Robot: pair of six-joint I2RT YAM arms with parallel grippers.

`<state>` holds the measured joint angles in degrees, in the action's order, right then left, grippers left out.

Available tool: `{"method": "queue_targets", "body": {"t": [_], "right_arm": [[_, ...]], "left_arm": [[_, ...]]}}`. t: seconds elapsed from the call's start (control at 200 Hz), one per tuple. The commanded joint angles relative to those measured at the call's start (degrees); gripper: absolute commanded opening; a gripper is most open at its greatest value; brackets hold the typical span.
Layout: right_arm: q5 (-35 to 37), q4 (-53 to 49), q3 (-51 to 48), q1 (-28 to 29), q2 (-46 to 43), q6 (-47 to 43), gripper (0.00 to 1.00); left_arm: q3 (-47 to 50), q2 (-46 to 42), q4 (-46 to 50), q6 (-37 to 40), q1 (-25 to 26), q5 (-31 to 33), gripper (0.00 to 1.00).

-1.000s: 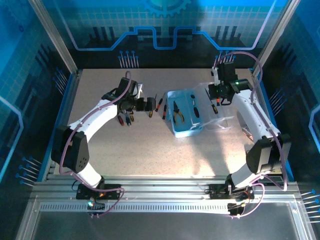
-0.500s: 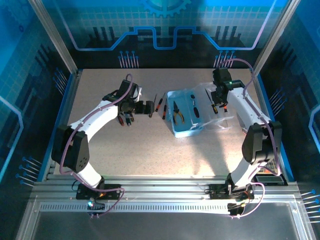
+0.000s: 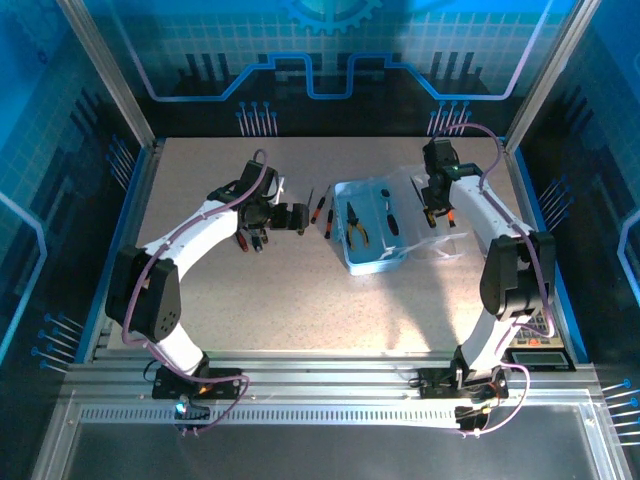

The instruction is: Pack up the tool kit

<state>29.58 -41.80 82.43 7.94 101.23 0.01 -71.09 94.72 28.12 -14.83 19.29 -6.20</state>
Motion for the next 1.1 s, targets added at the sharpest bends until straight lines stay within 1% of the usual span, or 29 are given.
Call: {"method": "queue_targets", "body": {"t": [0.0,0.255,0.4,0.48,0.63,0.66,0.82,0.986,1.051,1.096], "right_arm": [[-0.9,0.8,-0.9,-0.8,1.4,0.0,0.24],[-3.8,0.3,-0.9,-0.7,-0.8,0.4,0.40],[-4.9,-0.3,-1.0,-0.6,-3.2,0.5,0.52],[-5.5,-0.8,-1.1,-0.1,-5.3,0.4,0.63],[-6.3,-1.6,-1.4,1.4,-9.9,0.0,0.95],[-6.4,-1.8,-1.4,1.7,-10.7,0.0,1.00],[-9.1,-3.2,-1.2,3.4,-13.7,0.0,1.00],[-17.7,-1.3,-3.0,6.4,-16.3,-0.2,1.00],[-19.3,-0.3,-3.9,7.7,-16.5,-0.1,1.00],[-20.1,-0.1,-4.1,8.5,-16.2,0.0,1.00]], "left_arm": [[-0.9,0.8,1.9,0.9,0.0,0.9,0.99],[-1.0,1.4,2.7,1.4,-0.2,1.7,0.99],[-0.9,1.3,3.1,1.6,-0.6,2.3,0.99],[-0.5,1.0,3.5,1.7,-1.2,3.1,0.99],[0.8,-0.2,4.5,1.7,-3.2,5.2,0.99],[1.0,-0.5,4.7,1.7,-3.6,5.6,0.99],[2.6,-1.1,5.7,1.0,-5.9,8.5,0.99],[5.4,0.0,4.8,-1.9,-9.6,13.1,0.99],[6.8,0.6,3.5,-3.0,-11.7,14.9,0.99],[7.6,1.1,2.4,-3.7,-13.3,15.0,0.99]]}}
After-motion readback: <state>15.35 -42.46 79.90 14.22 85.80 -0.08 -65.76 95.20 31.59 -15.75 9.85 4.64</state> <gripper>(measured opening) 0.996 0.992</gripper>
